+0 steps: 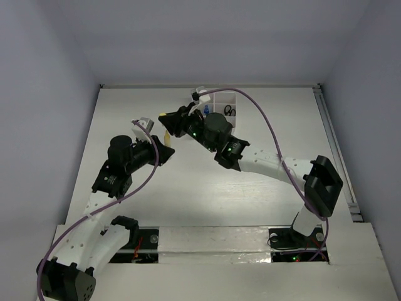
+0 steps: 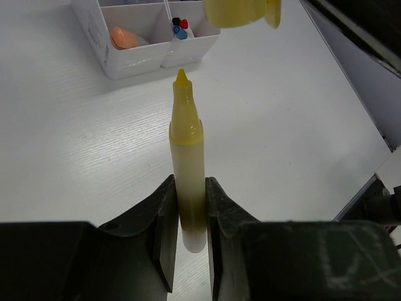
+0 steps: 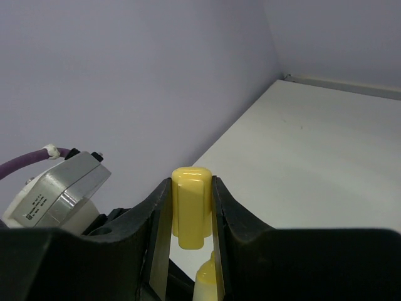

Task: Sort the stationery into containers
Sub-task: Close the pen cap on the pen.

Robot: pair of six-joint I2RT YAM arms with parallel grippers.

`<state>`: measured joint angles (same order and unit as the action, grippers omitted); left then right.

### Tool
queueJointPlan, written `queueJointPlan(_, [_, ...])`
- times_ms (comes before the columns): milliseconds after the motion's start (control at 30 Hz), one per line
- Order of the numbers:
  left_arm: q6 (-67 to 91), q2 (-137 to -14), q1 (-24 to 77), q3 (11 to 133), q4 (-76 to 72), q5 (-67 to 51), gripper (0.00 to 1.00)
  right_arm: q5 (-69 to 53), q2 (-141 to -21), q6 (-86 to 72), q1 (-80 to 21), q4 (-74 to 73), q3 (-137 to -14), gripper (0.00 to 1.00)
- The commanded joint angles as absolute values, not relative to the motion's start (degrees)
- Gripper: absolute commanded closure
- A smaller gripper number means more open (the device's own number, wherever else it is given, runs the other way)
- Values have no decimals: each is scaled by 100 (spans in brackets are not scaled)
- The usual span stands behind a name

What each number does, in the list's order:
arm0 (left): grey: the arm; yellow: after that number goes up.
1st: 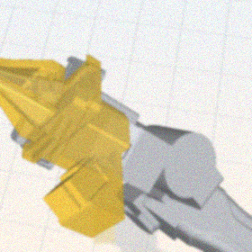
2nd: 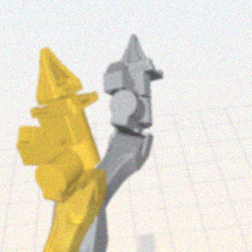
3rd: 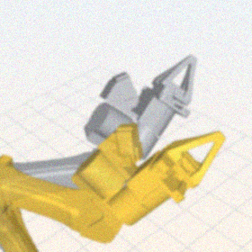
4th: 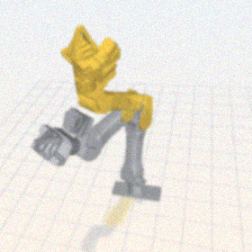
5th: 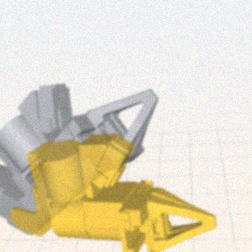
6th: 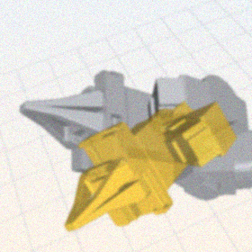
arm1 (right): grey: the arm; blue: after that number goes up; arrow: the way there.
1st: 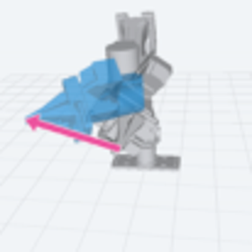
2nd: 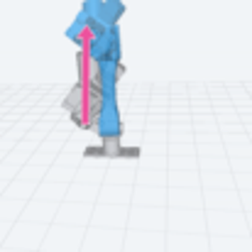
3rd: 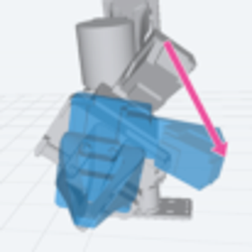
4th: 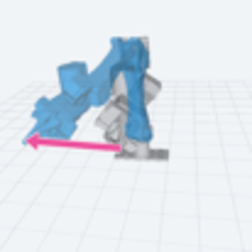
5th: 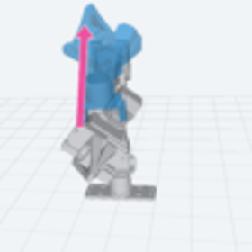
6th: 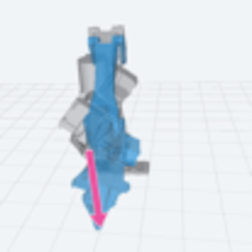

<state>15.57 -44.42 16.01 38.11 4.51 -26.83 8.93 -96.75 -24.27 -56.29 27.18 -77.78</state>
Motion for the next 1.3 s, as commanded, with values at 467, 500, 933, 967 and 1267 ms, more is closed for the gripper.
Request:
queueJointPlan(467, [1556,-4272,1564,3920,141,-2769,100,1002,-9835,-2426,-5722,3164,-7893,96])
queueJointPlan(500, [1556,-4263,1564,3920,132,-2777,100,1045,-9835,-2417,-5722,3164,-7884,96])
queueJointPlan(933, [1582,-4166,1512,3911,132,-2646,100,949,-9931,-2443,-5722,3015,-7849,96])
queueJointPlan(967, [1582,-4166,1512,3911,132,-2646,100,941,-9932,-2452,-5722,2989,-7849,96])
queueJointPlan(1267, [1626,-4078,1459,3894,97,-2593,100,879,-9975,-2478,-5827,2962,-7805,96])
